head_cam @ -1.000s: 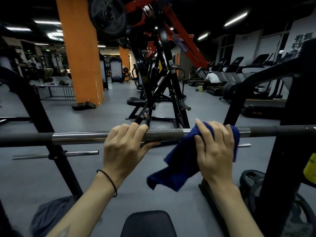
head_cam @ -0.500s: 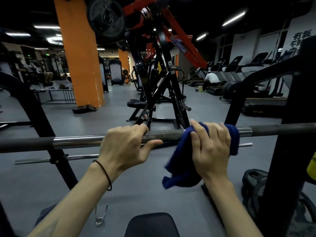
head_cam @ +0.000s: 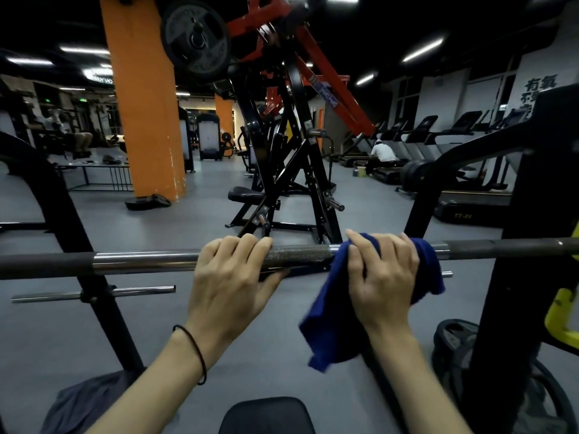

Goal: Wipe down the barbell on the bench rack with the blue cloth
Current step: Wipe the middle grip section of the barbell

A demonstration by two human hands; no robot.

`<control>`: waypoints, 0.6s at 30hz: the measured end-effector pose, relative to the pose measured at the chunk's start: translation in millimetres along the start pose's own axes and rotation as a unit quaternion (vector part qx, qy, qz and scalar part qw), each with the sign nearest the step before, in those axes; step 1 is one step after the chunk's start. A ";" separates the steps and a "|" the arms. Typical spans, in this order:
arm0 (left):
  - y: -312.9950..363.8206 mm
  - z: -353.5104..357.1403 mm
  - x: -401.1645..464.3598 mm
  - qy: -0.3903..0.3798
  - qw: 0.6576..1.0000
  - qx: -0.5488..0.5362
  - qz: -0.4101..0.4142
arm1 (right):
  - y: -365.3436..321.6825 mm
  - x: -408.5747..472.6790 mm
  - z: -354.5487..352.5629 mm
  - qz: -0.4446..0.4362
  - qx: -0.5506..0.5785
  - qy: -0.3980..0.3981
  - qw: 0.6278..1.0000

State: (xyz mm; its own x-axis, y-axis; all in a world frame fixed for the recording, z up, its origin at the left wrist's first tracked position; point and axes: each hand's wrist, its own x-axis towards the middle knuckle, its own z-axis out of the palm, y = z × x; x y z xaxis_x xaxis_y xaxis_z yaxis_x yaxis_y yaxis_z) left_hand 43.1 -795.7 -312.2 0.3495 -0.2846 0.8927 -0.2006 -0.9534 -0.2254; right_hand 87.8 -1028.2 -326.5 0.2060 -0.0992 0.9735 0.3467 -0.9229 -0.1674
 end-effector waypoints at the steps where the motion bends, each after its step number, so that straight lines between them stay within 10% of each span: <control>1: 2.9 0.8 1.1 -0.001 1.000 0.003 -0.007 | -13.0 -0.5 6.5 0.031 0.004 0.013 0.999; 10: -1.9 7.9 6.8 0.061 0.998 -0.018 -0.012 | -13.5 0.9 -2.3 -0.142 0.019 -0.045 0.989; 18: 6.3 12.7 6.3 0.085 0.995 -0.010 -0.047 | -59.7 -3.0 16.3 0.093 0.046 0.029 0.994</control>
State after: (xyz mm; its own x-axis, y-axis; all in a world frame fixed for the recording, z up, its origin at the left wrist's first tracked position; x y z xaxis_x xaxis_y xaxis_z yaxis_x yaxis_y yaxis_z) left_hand 55.6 -804.7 -313.0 0.2090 -0.1708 0.9629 -0.1926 -0.9725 -0.1307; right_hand 81.4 -966.7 -322.0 0.2220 -0.2879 0.9316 0.3906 -0.8492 -0.3555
